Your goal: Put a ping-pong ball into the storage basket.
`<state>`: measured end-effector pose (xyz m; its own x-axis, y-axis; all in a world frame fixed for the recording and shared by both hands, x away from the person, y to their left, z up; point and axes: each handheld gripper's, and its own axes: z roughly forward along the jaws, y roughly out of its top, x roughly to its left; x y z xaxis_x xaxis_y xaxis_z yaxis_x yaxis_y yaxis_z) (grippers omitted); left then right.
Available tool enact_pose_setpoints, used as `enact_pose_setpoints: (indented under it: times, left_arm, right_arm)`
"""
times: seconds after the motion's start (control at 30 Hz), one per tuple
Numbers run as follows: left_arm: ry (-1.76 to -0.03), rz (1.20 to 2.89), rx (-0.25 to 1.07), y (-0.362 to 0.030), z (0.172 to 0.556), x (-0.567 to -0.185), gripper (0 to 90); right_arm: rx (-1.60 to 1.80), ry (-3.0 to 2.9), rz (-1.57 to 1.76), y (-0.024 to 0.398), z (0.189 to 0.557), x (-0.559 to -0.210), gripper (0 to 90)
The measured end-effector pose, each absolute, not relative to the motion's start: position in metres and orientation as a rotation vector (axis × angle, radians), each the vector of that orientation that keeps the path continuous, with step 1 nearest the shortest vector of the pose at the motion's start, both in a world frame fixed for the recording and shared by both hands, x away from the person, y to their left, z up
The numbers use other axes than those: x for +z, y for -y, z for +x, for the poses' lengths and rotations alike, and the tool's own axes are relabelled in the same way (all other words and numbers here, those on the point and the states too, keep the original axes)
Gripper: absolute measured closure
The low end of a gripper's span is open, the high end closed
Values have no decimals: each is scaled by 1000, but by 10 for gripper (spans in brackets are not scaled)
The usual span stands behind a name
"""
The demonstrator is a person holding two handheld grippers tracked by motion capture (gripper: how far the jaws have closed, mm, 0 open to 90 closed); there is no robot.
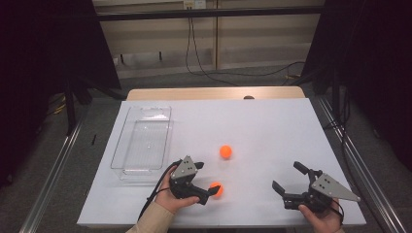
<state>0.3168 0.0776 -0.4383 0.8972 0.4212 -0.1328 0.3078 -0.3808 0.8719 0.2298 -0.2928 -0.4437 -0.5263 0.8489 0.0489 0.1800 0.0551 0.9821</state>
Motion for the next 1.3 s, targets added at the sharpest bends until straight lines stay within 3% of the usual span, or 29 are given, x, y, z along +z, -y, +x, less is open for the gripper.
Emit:
enact_pose_setpoints:
  times: [0.53,1.3]
  left_arm:
    - [-522,2058,84,-70,317,-444,82]
    - [-435,2133,13,-64,314,-448,313]
  right_arm:
    - [1511,-1767,1029,293,230,-443,19]
    - [1510,-1770,1021,292,230,-443,20]
